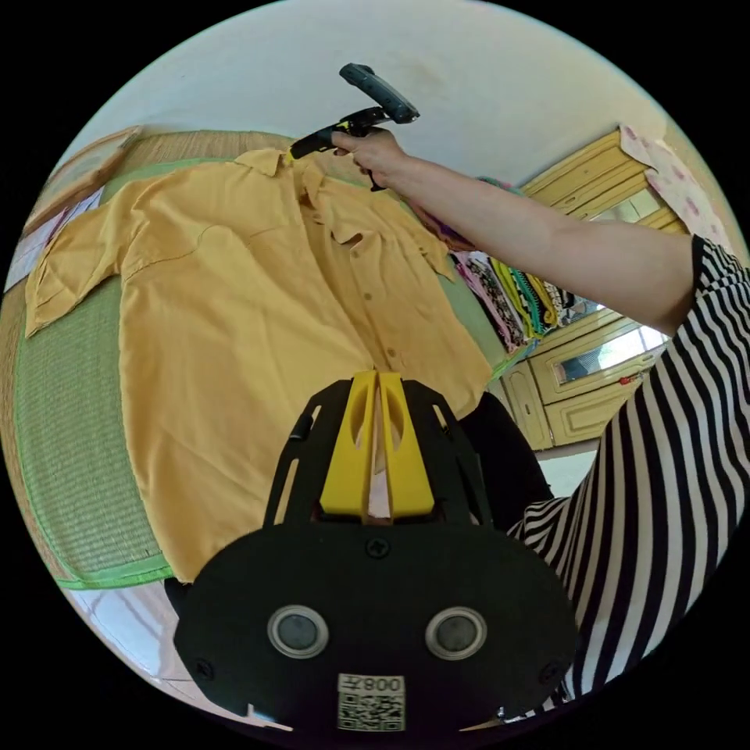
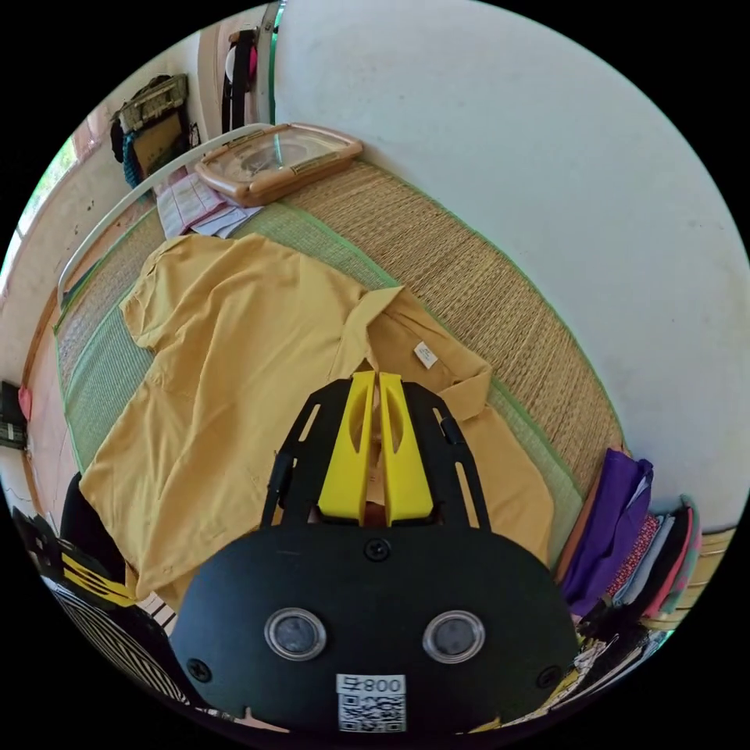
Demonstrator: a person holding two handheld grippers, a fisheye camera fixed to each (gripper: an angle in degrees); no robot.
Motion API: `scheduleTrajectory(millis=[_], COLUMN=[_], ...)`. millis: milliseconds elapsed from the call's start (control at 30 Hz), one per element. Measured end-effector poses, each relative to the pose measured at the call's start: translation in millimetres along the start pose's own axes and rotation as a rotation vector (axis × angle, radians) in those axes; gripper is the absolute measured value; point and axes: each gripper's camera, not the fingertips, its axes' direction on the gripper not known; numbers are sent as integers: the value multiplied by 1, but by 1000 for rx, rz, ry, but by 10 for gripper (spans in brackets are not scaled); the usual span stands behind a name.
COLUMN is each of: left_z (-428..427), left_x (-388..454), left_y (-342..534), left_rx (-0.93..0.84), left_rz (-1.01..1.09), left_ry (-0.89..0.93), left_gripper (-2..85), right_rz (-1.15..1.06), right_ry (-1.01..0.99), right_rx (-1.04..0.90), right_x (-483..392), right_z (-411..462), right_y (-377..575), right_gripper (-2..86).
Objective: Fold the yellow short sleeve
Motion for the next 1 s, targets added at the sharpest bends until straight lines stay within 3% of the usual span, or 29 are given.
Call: scheduleTrajectory(millis=[167, 533, 800, 1000], left_z=[26, 88, 66, 5], left_x=[3, -50, -66, -95], left_y=[-17, -21, -15, 15], left_rx=[-43, -148, -86, -34], left_rz=[34, -83, -70, -146], left_ry=[50, 111, 163, 45], left_gripper=[4, 12, 29, 39], right_rz=[23, 120, 240, 323], right_ry=[-3, -59, -151, -190], right_rx=[-8, -157, -168, -130], right_x=[27, 56, 97, 125], right_z=[-22, 48, 73, 68], right_y=[-8, -28, -20, -4], right_gripper=[3, 7, 30, 46])
